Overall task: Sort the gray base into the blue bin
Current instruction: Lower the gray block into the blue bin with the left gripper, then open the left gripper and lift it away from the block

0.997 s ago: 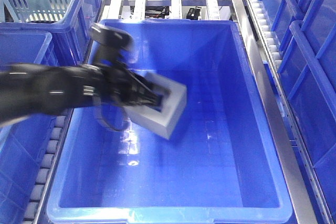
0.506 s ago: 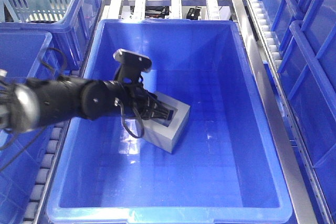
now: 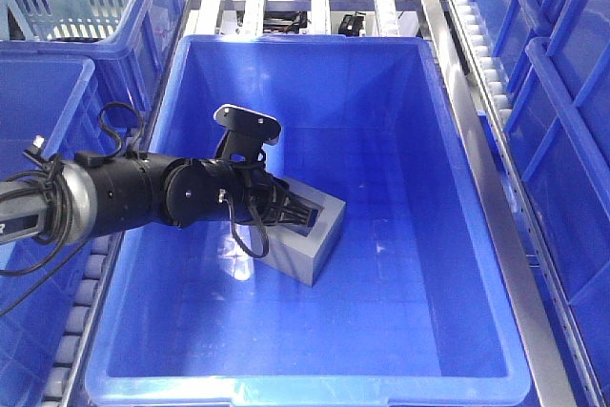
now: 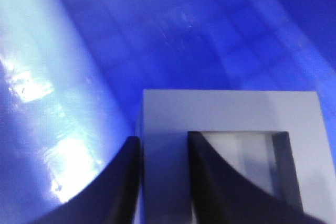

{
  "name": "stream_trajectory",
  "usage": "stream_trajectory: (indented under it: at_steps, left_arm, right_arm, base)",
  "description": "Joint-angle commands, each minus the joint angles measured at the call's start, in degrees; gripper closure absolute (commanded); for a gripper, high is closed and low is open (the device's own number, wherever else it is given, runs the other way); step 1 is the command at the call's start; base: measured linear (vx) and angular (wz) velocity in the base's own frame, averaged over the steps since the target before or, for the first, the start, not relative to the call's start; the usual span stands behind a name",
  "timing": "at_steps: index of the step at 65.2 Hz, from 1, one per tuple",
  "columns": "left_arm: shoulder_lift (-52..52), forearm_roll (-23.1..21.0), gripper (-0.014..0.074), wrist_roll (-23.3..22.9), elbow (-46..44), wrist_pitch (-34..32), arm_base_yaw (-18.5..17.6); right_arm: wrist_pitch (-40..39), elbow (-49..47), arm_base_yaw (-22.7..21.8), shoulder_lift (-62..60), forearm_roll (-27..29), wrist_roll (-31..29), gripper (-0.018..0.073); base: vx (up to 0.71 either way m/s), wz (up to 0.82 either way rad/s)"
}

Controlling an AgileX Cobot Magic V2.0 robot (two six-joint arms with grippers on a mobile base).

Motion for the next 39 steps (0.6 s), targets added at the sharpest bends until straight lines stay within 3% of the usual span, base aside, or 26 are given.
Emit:
stream_trajectory:
  at_steps: [1,9,25,39]
  left_arm:
    - [-3.91,-0.78,0.0213,-0.54,-1.83,-2.56,-0.37]
    - [-5.27,-0.72,0.0158,-0.54,-1.78,-0.89,-0.37]
    - [-10.46,0.68,0.0167,-0.26,-1.56,1.58,-0.37]
    - [-17.42,1.39,0.0167,-0.26,4.07,-0.81,-0.37]
  right_arm:
    - [-4.28,0.83,-0.26,-0.66,-0.35,-0.31,0.0568]
    - [-4.28,0.83,-0.26,-0.66,-0.35,-0.31,0.0568]
    - [-4.28,0.83,-0.26,-0.66,-0.35,-0.31,0.0568]
    - [-4.28,0.83,-0.26,-0.66,-0.35,-0.31,0.0568]
  base:
    - [0.0,0.0]
    - [0.0,0.0]
    - [0.0,0.0]
    - [0.0,0.0]
